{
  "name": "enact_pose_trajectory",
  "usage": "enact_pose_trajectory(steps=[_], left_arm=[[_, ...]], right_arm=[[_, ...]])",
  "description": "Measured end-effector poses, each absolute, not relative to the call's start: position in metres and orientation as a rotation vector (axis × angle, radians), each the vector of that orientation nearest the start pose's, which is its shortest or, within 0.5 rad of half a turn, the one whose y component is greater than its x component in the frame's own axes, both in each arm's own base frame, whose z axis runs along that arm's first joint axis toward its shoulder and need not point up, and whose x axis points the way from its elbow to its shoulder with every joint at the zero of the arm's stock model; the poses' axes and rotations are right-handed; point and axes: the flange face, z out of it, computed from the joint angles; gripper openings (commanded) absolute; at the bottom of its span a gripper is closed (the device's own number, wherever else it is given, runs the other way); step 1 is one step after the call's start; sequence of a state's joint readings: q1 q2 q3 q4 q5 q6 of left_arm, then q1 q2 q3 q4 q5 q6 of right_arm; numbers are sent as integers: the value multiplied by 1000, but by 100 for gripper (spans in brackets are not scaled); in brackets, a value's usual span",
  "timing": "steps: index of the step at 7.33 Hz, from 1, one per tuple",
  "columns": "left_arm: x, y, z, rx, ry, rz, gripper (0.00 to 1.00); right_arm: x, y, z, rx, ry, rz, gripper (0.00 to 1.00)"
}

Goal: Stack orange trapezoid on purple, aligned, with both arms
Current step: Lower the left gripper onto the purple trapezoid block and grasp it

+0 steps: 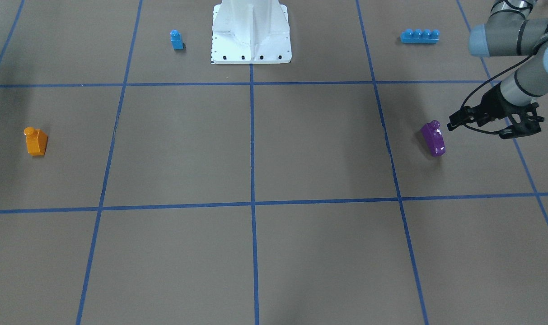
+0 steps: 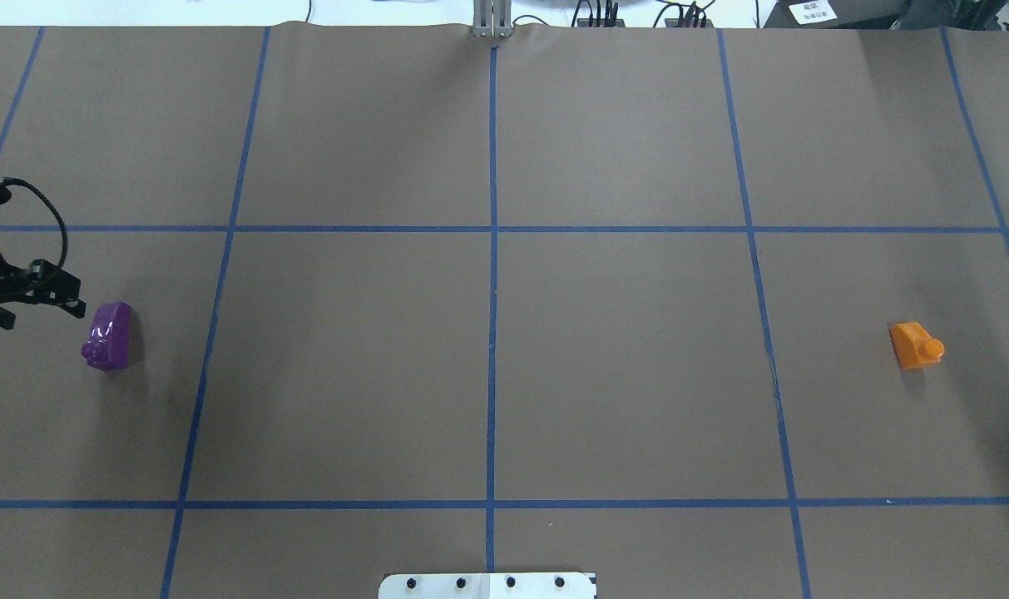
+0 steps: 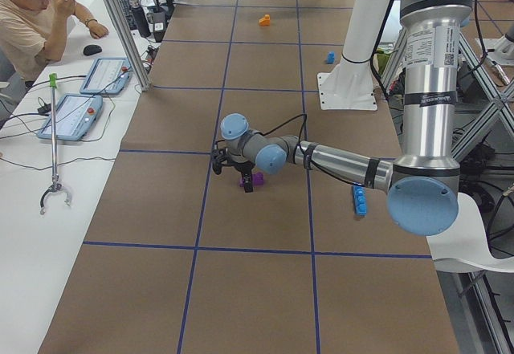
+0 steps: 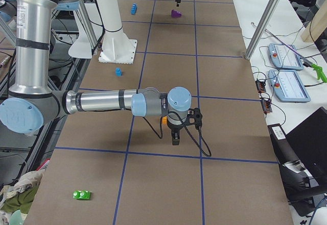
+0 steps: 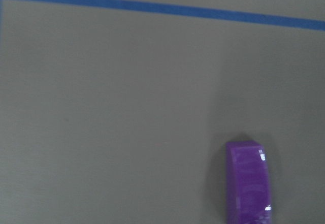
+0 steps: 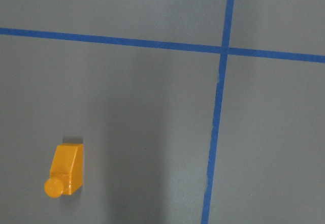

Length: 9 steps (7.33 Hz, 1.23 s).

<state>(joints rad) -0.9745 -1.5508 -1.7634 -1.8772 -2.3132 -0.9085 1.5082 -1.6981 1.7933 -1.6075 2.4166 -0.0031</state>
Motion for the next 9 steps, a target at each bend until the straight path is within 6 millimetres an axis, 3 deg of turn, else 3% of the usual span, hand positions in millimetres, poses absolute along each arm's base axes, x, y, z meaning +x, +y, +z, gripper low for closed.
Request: enact_pose_trajectory(steps=[2,3,4,6,8,9], left_arm=[[269,-440,537,-194,812,-116,93],[278,-440,542,-202,799,-113,83],[285,-441,549,-210,787,-112,63],[290,-442,556,-222,775,-114,0],[294,-446,550,-216,780,-112,0],[299,-452,536,-202,796,-108,0]], right_arm=[[30,-443,607,27,-861,-86,100],[30,-442,607,26,-865,-86,100],[30,-442,607,25,-867,-85,100],[29,-442,608,21,-868,-85,100],[27,-442,609,18,-868,-87,100],[26,-442,609,17,-869,-89,100]])
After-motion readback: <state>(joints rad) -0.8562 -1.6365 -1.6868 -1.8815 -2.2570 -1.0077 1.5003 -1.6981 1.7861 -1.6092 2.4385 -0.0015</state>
